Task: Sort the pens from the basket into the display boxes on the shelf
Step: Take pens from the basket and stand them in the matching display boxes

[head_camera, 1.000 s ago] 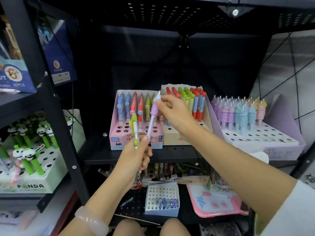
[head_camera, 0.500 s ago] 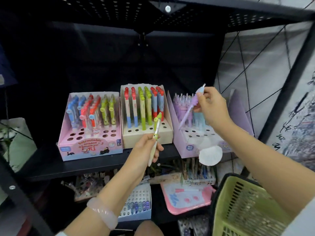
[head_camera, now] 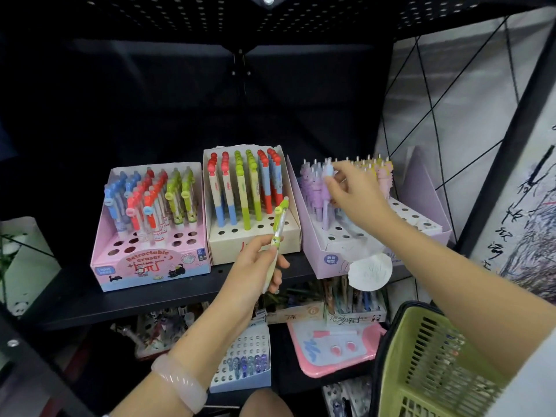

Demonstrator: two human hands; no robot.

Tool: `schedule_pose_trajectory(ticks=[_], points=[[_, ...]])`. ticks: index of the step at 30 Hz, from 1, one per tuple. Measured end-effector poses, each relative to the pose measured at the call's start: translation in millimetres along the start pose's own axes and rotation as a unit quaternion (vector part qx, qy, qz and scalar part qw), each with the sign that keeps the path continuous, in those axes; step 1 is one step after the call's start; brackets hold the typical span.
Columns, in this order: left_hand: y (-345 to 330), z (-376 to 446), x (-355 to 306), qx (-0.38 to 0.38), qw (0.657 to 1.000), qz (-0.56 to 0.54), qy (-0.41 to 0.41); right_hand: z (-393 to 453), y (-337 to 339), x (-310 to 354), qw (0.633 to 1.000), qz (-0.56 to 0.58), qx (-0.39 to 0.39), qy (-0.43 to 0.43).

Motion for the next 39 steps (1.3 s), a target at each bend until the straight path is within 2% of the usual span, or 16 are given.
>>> schedule_pose_trajectory(ticks=[8,10,12,14,15,17,19,24,29,35,39], points=[[5,-1,3,-0.007,1.000,-0.009,-0.024,-8,-10,0,0.990,-0.115,0.085,-0.006],[8,-3,2,-0.003,0.999,0.001,-0.042,-10,-4,6,0.989,-0.138,0.060,-0.008],[12,-5,1,-0.001,0.998,0.005,-0.059,-14,0,21,0.988,-0.156,-0.007,0.021],[16,-7,-2,-0.002,0.997,-0.001,-0.076,-22,-4,42,0.996,-0.078,-0.033,0.026],[19,-8,-4,-0.004,0.996,-0.003,-0.085,-26,-11,53,1.000,-0.002,-0.005,0.004],[25,-11,-8,-0.012,0.995,-0.007,-0.100,-35,-32,71,0.984,0.141,0.093,-0.061],[35,-16,-11,-0.027,0.993,-0.010,-0.111,-40,-48,83,0.963,0.211,0.144,-0.086],[78,-28,-20,-0.089,0.983,0.063,-0.145,-22,-61,120,0.954,0.285,0.077,-0.050],[124,-47,-26,-0.124,0.969,0.137,-0.162,8,-75,155,0.966,0.256,-0.029,0.018],[161,-61,-26,-0.152,0.966,0.142,-0.152,13,-120,165,0.987,0.152,-0.011,0.055],[167,-64,-24,-0.145,0.966,0.159,-0.142,18,-124,171,0.991,0.104,-0.010,0.079]])
Point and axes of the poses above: each hand's wrist, its own z-axis towards the middle knuckle, its own y-axis out of the back of the hand, x = y × z, the point moved 3 cm from there along z, towards the middle knuckle, and after that the axes turned 3 degrees about -z, right-handed, at the moved point
